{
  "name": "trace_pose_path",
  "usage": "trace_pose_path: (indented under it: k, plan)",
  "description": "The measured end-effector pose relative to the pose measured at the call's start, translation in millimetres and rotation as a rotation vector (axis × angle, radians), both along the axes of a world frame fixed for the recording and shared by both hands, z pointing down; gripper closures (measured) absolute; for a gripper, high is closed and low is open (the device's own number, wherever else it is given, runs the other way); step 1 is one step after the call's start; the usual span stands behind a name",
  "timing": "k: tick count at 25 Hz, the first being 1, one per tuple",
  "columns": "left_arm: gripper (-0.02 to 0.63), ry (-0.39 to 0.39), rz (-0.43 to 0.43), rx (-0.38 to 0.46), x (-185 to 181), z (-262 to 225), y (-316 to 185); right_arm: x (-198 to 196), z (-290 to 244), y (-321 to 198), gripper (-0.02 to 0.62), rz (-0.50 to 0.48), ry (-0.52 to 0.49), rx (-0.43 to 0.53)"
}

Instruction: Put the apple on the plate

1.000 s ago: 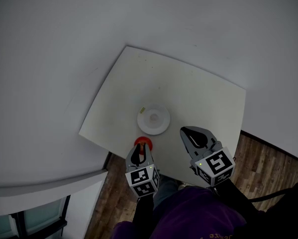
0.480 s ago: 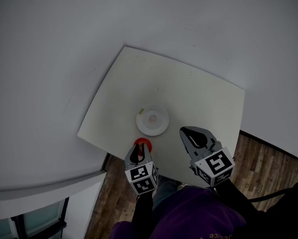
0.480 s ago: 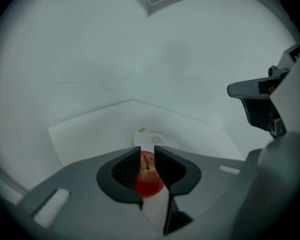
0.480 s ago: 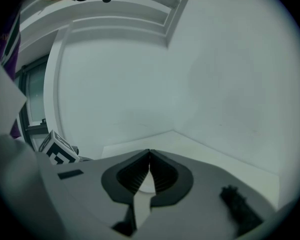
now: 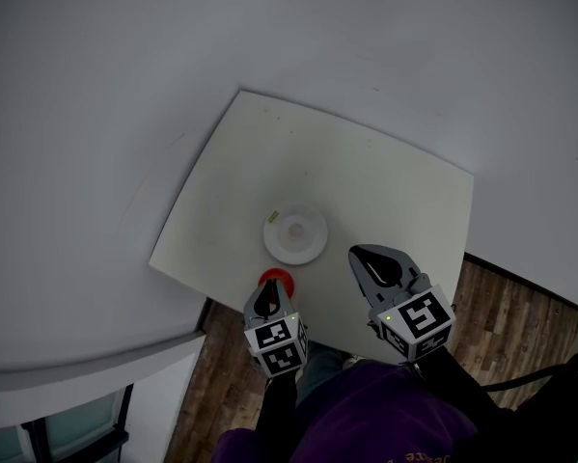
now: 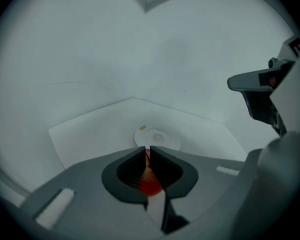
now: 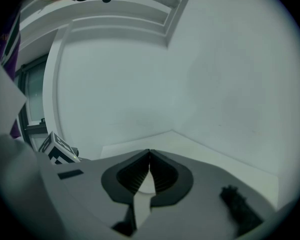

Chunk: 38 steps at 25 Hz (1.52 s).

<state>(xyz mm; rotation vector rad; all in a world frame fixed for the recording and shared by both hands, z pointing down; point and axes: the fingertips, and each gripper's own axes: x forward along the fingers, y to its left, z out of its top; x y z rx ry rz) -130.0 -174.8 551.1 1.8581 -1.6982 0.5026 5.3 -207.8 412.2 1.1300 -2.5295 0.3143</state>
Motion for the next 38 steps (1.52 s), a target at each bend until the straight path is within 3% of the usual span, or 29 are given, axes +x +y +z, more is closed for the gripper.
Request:
trace_pose_path:
  k: [17, 38]
  plan:
    - [0.598, 0.019, 0.01, 0.049, 6.1, -19.6, -4.9, 2.8, -0.9, 0.3, 0.584, 0.002, -0.006, 0.006]
    - [0.598, 0.026, 0.142, 0.107, 41.8, -41.7, -35.3, 7.5, 0.6, -6.3, 0.584, 0.006, -0.012, 0.006]
